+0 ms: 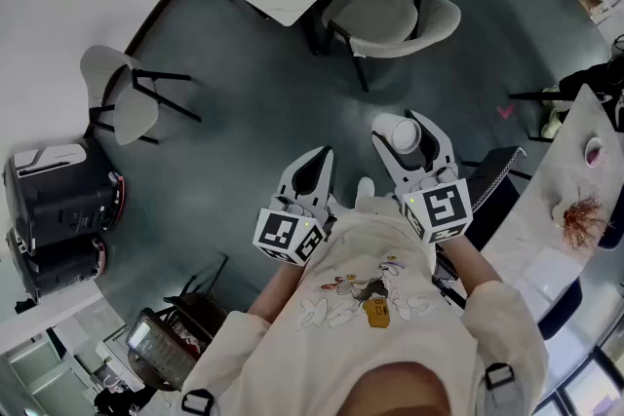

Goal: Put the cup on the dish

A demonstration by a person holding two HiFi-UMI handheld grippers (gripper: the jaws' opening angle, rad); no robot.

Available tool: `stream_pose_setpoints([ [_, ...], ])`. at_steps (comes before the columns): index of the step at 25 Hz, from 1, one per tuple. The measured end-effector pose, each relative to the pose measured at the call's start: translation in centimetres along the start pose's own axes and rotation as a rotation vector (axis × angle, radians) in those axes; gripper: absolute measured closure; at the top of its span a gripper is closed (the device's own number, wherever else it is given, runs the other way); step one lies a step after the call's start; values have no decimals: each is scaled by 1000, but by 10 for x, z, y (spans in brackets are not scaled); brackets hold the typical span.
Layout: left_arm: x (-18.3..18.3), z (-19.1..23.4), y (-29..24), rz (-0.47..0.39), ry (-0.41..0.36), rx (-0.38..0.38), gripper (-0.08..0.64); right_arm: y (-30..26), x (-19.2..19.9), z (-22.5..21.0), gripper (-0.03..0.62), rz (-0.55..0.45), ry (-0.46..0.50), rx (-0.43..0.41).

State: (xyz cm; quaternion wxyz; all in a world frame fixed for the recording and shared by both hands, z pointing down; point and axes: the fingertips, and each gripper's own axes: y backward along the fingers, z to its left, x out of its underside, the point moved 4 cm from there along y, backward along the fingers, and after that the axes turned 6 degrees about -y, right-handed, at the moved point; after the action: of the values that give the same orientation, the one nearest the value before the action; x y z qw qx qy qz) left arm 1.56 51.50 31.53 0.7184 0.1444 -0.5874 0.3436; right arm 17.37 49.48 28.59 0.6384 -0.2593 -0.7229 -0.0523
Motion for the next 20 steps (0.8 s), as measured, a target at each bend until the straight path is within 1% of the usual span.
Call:
stream_pose_setpoints([
  [3, -1, -4, 15, 2, -9, -4, 558, 9, 10, 8, 325, 16, -28, 9],
  [6, 1, -4, 31, 3, -6, -7, 557, 12, 12, 18, 325, 11, -58, 19],
  [10, 6, -2, 48, 8, 3, -23, 558, 11, 10, 30, 325, -10, -107, 1],
  [13, 11, -3, 55, 15, 10, -22, 558, 14, 12, 37, 325, -9, -81, 2],
  [16, 9, -6, 53, 9, 16, 2, 557, 16, 16, 39, 325, 14, -71, -3],
  [20, 9, -13, 45, 7, 0, 10, 558, 24, 25, 33, 325, 44, -58, -4],
])
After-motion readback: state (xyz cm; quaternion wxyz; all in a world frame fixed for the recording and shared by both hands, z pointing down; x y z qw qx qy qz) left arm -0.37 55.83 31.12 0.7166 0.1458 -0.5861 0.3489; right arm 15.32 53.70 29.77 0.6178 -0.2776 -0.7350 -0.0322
